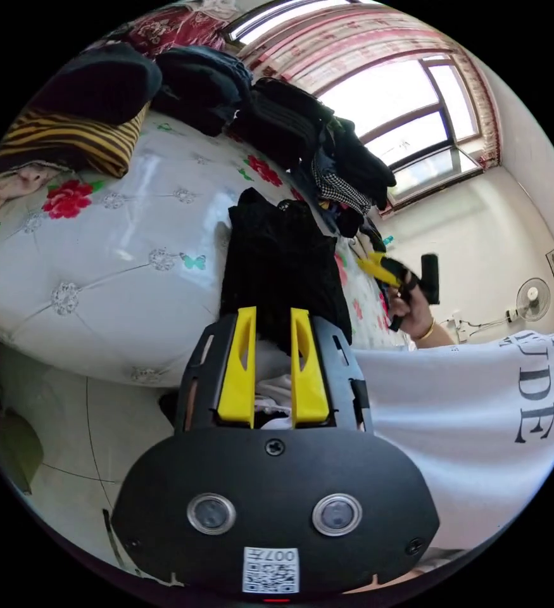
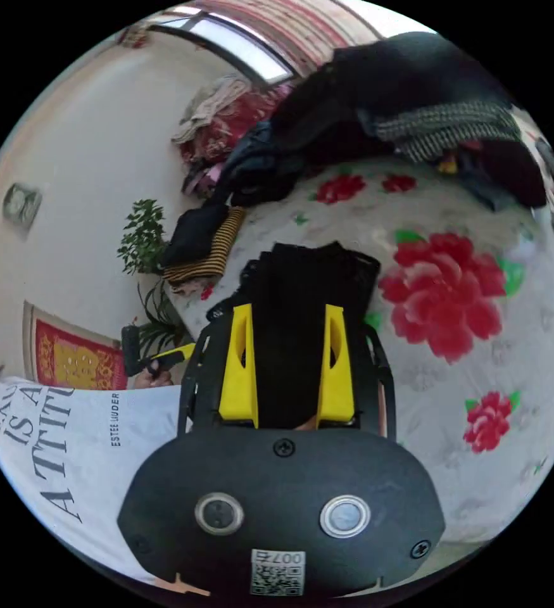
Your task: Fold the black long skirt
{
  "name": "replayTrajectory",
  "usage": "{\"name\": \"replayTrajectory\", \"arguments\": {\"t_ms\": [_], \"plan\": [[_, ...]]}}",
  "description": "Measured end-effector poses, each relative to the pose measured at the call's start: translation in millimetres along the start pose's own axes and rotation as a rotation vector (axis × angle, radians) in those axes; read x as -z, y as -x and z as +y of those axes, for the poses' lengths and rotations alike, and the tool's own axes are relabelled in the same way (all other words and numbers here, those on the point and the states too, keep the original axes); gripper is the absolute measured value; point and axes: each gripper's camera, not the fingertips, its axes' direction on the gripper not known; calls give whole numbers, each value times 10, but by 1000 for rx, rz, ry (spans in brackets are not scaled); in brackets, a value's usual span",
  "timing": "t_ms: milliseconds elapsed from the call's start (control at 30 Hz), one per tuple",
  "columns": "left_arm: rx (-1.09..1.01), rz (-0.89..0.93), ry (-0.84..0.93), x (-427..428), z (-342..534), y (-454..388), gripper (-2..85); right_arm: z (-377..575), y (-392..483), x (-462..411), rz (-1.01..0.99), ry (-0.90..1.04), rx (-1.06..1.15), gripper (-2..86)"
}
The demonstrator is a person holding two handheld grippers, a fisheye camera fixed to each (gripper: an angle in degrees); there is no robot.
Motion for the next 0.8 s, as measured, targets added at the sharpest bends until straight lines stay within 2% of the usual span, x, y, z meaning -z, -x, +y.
{"name": "replayTrajectory", "arguments": {"t_ms": [67,167,233,300,467,600,800], "plan": [[5,20,30,-51,-140,123,96,317,-638,123,-15,43,-235,122],[3,46,128,-312,-385,227,108,540,-1008,7,-113,98,-362,121],[7,43,194,-512,-527,269,108,546,-1125,-198,-164,185,-387,117],[-4,39,252,-683,-662,268,105,508,-1170,-226,-121,177,-384,110],[-88,-2,349,-885,-1020,198,94,270,-1380,-178,-195,235,-343,93],[-34,-1,352,-841,-1139,307,100,190,-1572,-81,-263,235,-354,90],[189,44,176,-295,-793,548,120,53,-1818,-8,-393,290,-358,88]]}}
